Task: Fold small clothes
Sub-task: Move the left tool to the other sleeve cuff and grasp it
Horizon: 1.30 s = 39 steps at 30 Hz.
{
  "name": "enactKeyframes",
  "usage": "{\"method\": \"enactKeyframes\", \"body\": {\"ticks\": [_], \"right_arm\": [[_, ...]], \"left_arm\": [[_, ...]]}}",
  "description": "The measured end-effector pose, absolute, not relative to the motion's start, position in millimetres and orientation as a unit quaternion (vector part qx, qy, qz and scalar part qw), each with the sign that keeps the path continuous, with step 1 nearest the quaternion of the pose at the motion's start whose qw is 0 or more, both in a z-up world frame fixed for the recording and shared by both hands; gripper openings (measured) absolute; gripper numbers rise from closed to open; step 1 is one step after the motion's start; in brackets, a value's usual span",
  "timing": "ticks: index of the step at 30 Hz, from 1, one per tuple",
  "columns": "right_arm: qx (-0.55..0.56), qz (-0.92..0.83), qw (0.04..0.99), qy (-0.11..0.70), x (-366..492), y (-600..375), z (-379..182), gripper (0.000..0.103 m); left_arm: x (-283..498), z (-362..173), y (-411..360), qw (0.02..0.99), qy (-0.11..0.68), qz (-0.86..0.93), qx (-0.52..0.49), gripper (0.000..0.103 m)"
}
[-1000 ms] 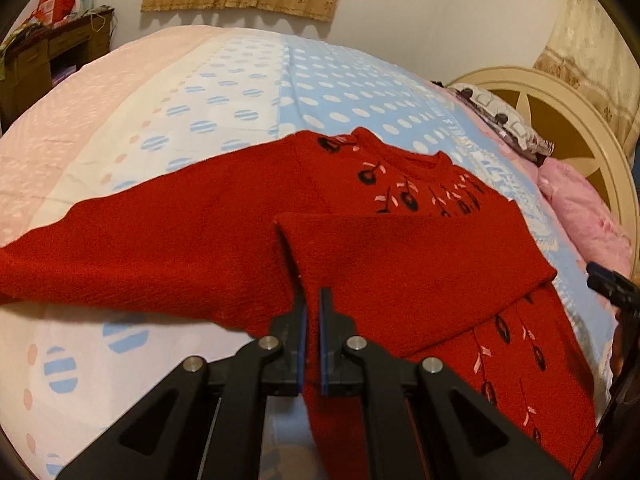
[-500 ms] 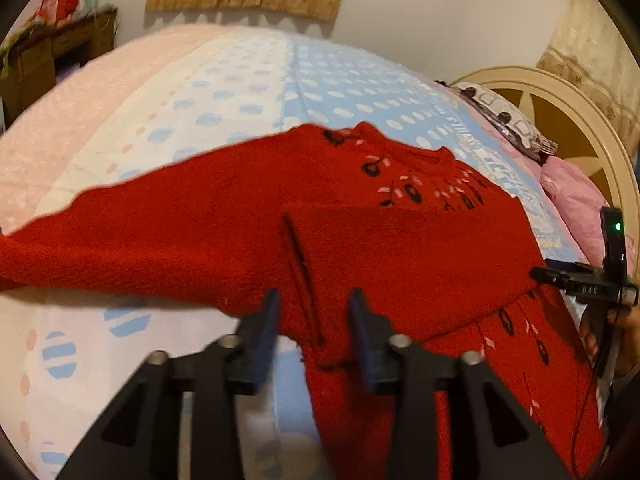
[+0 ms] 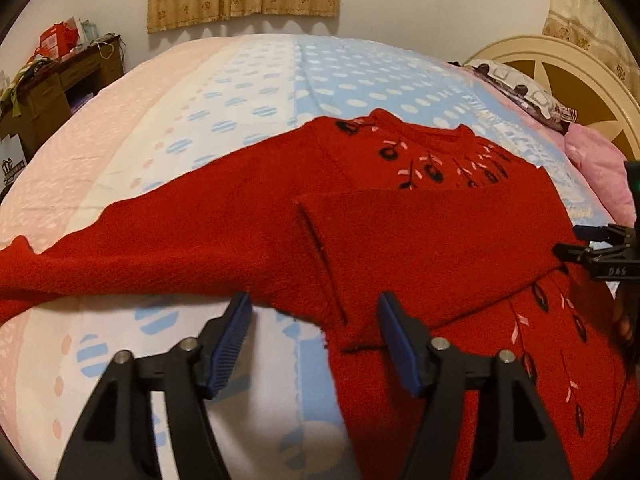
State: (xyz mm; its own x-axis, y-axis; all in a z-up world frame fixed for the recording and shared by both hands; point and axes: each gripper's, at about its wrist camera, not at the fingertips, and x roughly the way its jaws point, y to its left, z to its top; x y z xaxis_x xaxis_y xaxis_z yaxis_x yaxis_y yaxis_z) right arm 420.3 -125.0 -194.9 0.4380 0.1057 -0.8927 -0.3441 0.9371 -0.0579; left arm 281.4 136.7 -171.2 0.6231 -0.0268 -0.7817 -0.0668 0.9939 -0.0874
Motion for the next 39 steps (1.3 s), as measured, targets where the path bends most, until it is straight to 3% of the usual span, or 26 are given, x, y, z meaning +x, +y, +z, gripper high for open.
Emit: {"method": "enactKeyframes", "body": {"ticks": [17,28,39], "right_arm": [[-0.161,0.193,0.832,0.495,401.3,-49.9,-211.4,0.089],[-0.147,0.181,0.849,0.474,396.2,-54.5,-213.5,0.094],[-0.147,0.176,0.855,0.465,393.9,-55.1,-216.6,0.097]], "left_arm": [[251.2,-158.4,171.3,0.905,0.415,0.057,-0.075,0.08],[209.9,-157.7,288.7,0.88,0.418,0.185,-0.127,0.081],[175.2,-141.0,405.8,0.861,0.349,0.308,-0.203,0.081]]}}
